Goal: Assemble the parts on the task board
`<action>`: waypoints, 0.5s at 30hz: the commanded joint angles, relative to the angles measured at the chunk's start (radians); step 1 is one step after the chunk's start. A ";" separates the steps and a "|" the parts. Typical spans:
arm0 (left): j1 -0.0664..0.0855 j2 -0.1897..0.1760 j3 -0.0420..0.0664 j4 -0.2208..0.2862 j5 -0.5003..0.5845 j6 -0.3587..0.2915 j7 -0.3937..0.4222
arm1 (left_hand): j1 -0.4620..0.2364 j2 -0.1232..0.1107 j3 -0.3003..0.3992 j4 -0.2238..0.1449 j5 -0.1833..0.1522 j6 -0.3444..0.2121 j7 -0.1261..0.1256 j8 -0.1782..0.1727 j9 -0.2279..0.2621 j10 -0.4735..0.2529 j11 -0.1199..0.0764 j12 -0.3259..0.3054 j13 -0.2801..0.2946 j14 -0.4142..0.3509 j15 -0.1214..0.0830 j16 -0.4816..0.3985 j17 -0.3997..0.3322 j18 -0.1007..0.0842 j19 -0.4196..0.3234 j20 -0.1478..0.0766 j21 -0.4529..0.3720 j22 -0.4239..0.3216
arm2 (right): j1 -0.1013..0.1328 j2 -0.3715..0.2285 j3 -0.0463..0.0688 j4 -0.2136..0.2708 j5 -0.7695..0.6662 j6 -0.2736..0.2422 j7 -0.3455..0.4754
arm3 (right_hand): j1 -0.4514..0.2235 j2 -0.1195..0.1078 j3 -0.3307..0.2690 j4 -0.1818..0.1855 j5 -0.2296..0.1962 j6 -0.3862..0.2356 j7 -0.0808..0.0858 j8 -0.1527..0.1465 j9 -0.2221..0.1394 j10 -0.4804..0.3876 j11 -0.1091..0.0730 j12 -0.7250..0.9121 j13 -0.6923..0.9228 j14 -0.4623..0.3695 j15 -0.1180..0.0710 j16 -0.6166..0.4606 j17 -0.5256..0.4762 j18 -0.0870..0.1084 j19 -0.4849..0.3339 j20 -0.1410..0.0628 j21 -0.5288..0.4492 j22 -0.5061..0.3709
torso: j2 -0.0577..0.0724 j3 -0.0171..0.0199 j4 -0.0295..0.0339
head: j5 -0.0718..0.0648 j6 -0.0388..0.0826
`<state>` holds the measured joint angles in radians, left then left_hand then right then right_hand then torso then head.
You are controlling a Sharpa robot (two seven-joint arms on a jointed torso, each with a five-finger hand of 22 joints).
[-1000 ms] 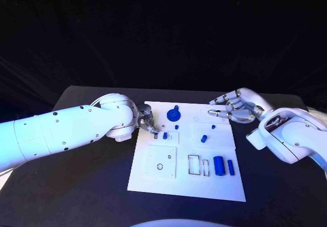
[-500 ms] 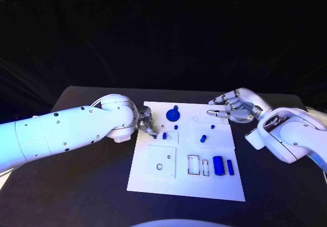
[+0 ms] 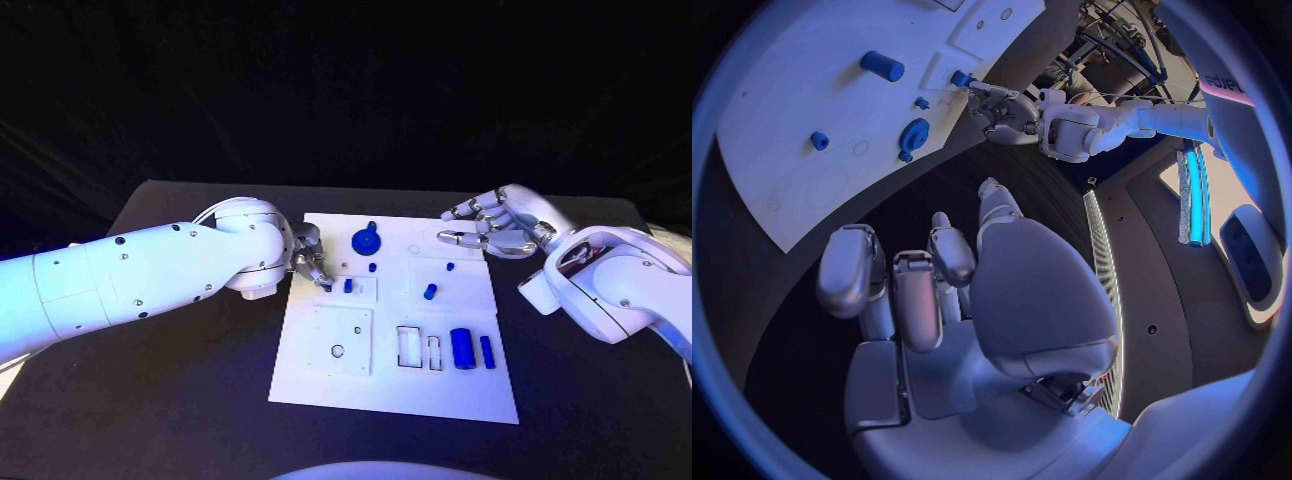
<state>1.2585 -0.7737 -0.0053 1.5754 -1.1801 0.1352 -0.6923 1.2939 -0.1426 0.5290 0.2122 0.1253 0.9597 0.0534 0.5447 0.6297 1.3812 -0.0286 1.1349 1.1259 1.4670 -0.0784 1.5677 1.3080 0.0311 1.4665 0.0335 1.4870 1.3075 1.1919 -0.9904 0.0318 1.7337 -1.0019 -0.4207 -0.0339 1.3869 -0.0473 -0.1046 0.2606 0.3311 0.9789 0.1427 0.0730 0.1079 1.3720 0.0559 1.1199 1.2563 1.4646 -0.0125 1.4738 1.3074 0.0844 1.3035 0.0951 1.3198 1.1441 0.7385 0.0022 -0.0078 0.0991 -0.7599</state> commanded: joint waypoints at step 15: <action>-0.004 0.004 -0.001 0.002 -0.008 0.074 -0.023 | 0.009 -0.001 0.135 -0.126 0.002 -0.002 -0.007 0.005 0.001 0.007 0.001 0.004 -0.001 0.104 -0.001 0.003 0.263 -0.007 0.058 -0.006 0.003 0.194 | -0.001 0.001 0.000 0.002 -0.003 0.012 0.006 | -0.003 0.004 -0.005 0.000 0.004 0.007 0.000 0.001 0.000 -0.007 0.000 0.001 0.000 0.069 -0.004 -0.006 0.095 0.008 -0.002 -0.002 -0.003 0.000 | 0.000 0.0006 -0.0002 | 0.001 -0.005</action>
<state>1.2575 -0.7718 -0.0040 1.5754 -1.1850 0.1668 -0.6940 1.2918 -0.1447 0.5357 0.2093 0.1245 0.9597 0.0537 0.5435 0.6295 1.3810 -0.0285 1.1386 1.1261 1.4670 -0.0784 1.5677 1.3078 0.0311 1.4665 0.0335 1.4870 1.3075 1.1915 -0.9901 0.0317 1.7341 -1.0016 -0.4202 -0.0336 1.3869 -0.0474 -0.1046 0.2606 0.3311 0.9789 0.1426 0.0730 0.1079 1.3720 0.0558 1.1198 1.2563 1.4647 -0.0125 1.4738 1.3073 0.0843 1.3035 0.0951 1.3198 1.1441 0.7385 0.0025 -0.0078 0.0990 -0.7646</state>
